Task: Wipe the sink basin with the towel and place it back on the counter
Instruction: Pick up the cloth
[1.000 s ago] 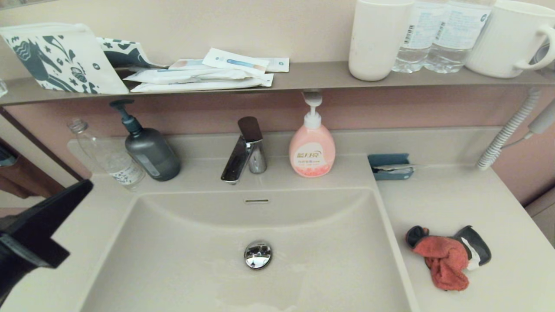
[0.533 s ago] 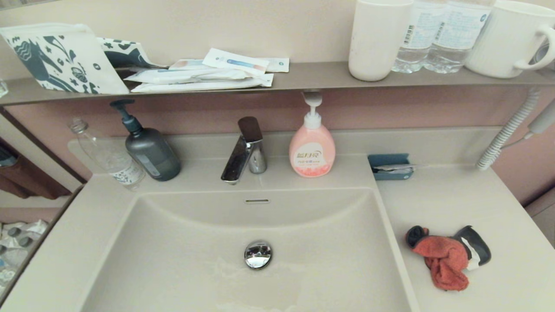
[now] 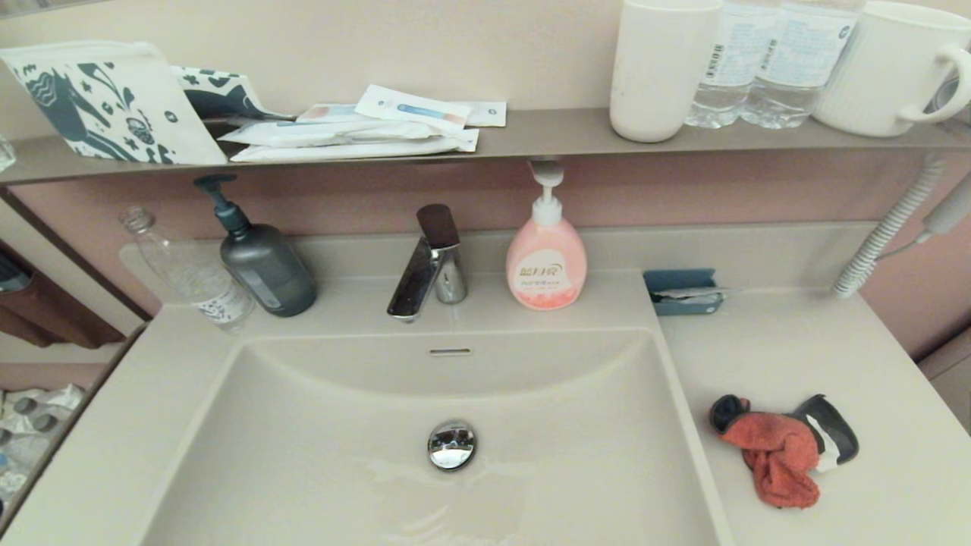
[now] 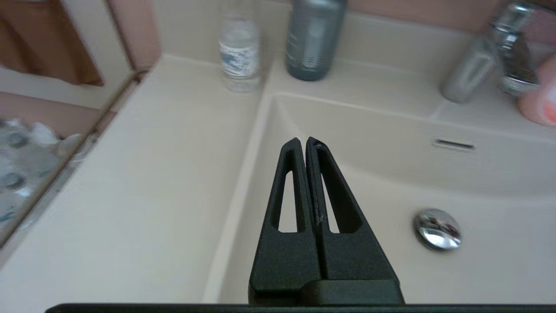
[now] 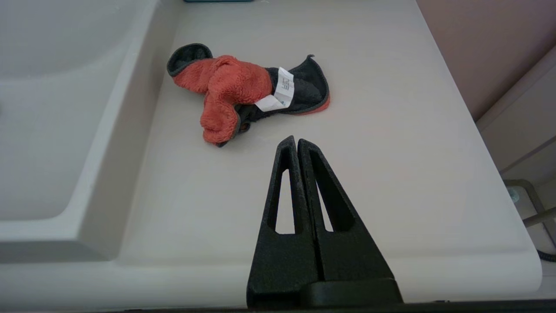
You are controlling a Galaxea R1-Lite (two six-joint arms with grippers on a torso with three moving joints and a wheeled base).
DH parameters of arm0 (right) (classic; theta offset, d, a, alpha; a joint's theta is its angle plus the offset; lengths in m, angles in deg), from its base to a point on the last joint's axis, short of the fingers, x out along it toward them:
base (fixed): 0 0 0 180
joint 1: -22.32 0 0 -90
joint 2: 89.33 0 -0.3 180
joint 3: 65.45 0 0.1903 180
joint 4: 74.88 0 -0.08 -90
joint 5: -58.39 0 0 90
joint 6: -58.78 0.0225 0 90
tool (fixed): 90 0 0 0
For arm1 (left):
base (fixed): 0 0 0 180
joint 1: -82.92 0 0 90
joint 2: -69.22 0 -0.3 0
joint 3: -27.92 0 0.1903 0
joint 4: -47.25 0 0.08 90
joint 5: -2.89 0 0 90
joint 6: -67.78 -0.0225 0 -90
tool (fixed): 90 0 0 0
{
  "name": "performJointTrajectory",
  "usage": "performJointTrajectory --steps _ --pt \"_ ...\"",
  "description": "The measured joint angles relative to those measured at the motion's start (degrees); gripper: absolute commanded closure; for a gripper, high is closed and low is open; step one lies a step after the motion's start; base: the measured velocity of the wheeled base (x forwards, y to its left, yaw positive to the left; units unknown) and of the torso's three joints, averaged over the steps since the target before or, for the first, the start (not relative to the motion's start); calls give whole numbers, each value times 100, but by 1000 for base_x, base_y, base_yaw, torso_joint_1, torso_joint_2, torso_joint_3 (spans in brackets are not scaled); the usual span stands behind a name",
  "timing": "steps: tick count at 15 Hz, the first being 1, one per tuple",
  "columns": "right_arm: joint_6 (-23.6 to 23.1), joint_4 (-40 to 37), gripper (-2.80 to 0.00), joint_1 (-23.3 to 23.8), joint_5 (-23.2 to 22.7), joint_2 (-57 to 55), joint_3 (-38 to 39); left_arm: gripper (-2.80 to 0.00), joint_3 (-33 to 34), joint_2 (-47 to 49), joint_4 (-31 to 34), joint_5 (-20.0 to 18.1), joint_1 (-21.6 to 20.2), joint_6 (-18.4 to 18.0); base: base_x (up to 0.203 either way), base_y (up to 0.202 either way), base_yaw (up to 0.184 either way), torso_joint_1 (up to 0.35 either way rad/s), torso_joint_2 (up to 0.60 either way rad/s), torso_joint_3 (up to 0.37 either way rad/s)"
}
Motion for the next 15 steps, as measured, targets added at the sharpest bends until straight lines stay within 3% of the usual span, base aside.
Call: performJointTrajectory --steps 2,5,7,10,15 --pt "-1 0 0 0 0 0 0 0 21 -197 174 -9 -313 -33 0 0 0 0 0 0" --pt "-1 0 0 0 0 0 0 0 235 -477 290 -51 -407 -23 0 0 0 0 0 0" --pt "-1 0 0 0 0 0 0 0 491 -840 386 -302 -339 -50 0 0 0 0 0 0" --pt "-1 0 0 0 0 0 0 0 592 -1377 1179 -856 -281 -107 0 0 0 0 0 0" --pt "-1 -3 0 0 0 0 0 0 712 -1599 1293 -1217 -269 -121 0 0 0 0 0 0"
